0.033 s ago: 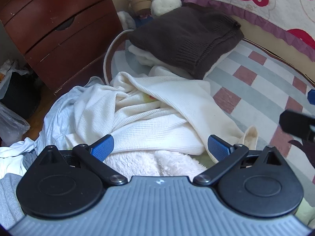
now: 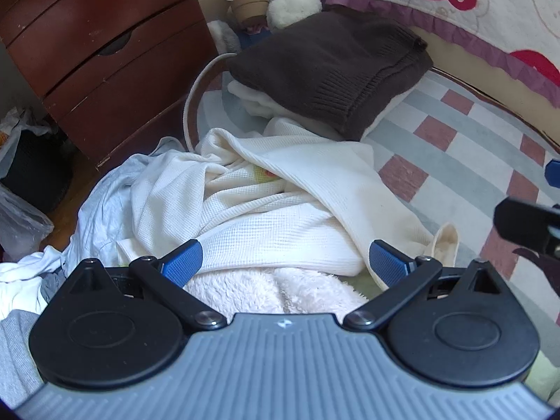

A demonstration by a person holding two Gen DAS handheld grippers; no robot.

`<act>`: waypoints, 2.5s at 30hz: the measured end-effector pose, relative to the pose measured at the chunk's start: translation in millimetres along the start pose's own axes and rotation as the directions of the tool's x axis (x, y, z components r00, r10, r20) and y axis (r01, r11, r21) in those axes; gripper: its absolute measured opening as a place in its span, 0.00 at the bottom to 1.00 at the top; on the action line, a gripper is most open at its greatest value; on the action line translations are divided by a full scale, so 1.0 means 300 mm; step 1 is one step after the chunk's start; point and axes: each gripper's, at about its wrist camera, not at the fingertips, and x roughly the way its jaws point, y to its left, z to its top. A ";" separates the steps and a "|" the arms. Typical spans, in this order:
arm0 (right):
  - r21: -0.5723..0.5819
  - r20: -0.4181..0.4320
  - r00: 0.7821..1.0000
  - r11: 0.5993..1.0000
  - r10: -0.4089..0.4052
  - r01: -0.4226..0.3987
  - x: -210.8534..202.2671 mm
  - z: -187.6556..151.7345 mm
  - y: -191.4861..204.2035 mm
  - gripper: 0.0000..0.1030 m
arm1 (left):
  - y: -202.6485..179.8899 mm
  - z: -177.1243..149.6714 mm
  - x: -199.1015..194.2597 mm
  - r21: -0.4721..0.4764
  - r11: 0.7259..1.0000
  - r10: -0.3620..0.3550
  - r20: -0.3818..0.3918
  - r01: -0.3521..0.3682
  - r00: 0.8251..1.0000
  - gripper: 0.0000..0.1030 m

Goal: Fold clothes
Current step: 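Move both grippers open over the crumpled cream waffle-knit cloth, then close both grippers on the cream cloth edge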

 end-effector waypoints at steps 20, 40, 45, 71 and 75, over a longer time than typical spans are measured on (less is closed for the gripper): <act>0.096 -0.090 0.996 0.995 -0.019 0.028 0.045 -0.018 -0.056 0.87 | 0.084 0.048 0.031 -0.049 0.998 -0.045 -0.045 0.043 0.998 0.97; 0.123 -0.181 0.979 0.985 -0.097 0.120 0.111 -0.051 -0.106 0.87 | 0.075 0.034 0.047 -0.042 0.997 -0.064 -0.059 0.061 0.996 0.97; 0.116 -0.178 0.980 0.987 -0.085 0.107 0.114 -0.048 -0.098 0.87 | 0.075 0.034 0.052 -0.043 0.997 -0.065 -0.069 0.062 0.995 0.97; 0.329 -0.088 0.990 0.941 0.112 -0.077 0.223 -0.077 -0.095 0.87 | 0.467 0.024 0.163 -0.301 0.953 -0.009 0.069 0.029 0.998 0.94; 0.329 -0.126 0.984 0.941 0.130 -0.082 0.311 -0.069 -0.065 0.87 | 0.554 -0.011 0.241 -0.355 0.934 -0.039 0.005 0.038 0.999 0.65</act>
